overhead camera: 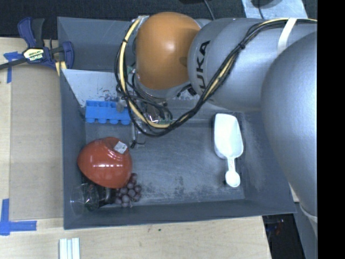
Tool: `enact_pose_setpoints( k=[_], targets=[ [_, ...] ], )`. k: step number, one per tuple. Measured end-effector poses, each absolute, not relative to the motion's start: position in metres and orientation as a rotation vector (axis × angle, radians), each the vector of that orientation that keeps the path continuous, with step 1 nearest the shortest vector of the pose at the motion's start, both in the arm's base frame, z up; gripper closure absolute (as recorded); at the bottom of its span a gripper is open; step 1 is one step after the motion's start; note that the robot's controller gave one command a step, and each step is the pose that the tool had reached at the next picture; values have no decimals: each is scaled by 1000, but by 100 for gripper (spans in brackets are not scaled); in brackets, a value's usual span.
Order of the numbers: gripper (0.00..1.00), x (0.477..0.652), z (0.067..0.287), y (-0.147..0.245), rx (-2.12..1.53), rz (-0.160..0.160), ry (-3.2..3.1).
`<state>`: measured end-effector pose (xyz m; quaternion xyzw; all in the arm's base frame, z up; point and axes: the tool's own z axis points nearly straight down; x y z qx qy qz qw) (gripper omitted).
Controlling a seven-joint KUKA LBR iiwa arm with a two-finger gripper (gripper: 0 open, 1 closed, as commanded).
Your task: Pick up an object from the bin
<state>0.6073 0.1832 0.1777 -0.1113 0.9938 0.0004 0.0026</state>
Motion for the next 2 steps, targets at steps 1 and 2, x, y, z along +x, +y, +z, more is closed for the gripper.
enact_pose_setpoints(
  k=[1,2],
  targets=[
    [0,617,197,164,-407,1,3102],
    [0,611,216,175,-345,7,3108]
  ],
)
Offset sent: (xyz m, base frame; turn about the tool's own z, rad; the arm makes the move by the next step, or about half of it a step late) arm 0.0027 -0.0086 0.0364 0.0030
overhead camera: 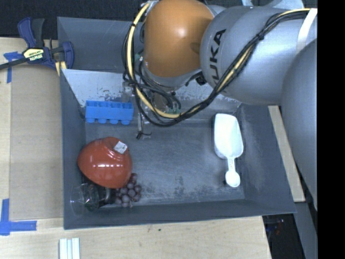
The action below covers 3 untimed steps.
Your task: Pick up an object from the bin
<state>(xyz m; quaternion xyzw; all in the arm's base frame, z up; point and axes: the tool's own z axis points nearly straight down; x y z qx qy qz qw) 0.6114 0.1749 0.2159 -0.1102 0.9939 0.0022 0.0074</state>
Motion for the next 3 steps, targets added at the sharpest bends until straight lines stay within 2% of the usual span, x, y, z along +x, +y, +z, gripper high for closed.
enact_pose_setpoints(
  k=[1,2,3],
  targets=[
    [0,623,180,158,134,5,3127],
    [0,623,243,164,41,12,3120],
    [0,604,211,81,510,-1,3096]
  ],
)
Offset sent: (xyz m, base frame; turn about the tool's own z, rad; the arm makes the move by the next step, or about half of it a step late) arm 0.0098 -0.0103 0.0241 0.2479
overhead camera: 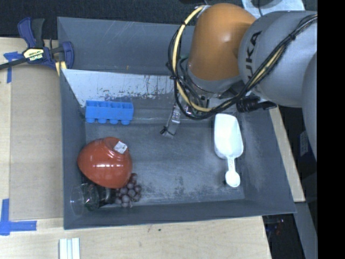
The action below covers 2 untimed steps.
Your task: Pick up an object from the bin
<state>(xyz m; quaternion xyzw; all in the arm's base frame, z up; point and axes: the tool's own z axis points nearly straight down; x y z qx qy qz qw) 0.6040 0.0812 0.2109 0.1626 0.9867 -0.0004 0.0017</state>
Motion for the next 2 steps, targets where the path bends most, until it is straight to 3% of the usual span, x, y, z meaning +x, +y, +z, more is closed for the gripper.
enact_pose_setpoints(
  k=[1,2],
  targets=[
    [0,616,186,172,371,20,3101],
    [0,603,153,113,797,-2,3028]
  ],
)
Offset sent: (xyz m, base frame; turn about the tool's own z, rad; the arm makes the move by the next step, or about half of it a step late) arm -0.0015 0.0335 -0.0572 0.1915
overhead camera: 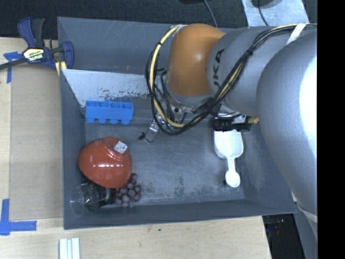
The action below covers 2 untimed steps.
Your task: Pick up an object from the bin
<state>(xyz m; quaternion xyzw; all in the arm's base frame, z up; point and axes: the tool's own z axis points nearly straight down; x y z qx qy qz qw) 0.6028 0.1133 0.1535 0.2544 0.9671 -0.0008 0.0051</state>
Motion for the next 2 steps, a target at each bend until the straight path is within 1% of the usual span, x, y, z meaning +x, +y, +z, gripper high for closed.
enact_pose_setpoints(
  k=[1,2],
  targets=[
    [0,584,255,147,401,22,3086],
    [100,613,139,145,1195,-7,2899]
  ],
)
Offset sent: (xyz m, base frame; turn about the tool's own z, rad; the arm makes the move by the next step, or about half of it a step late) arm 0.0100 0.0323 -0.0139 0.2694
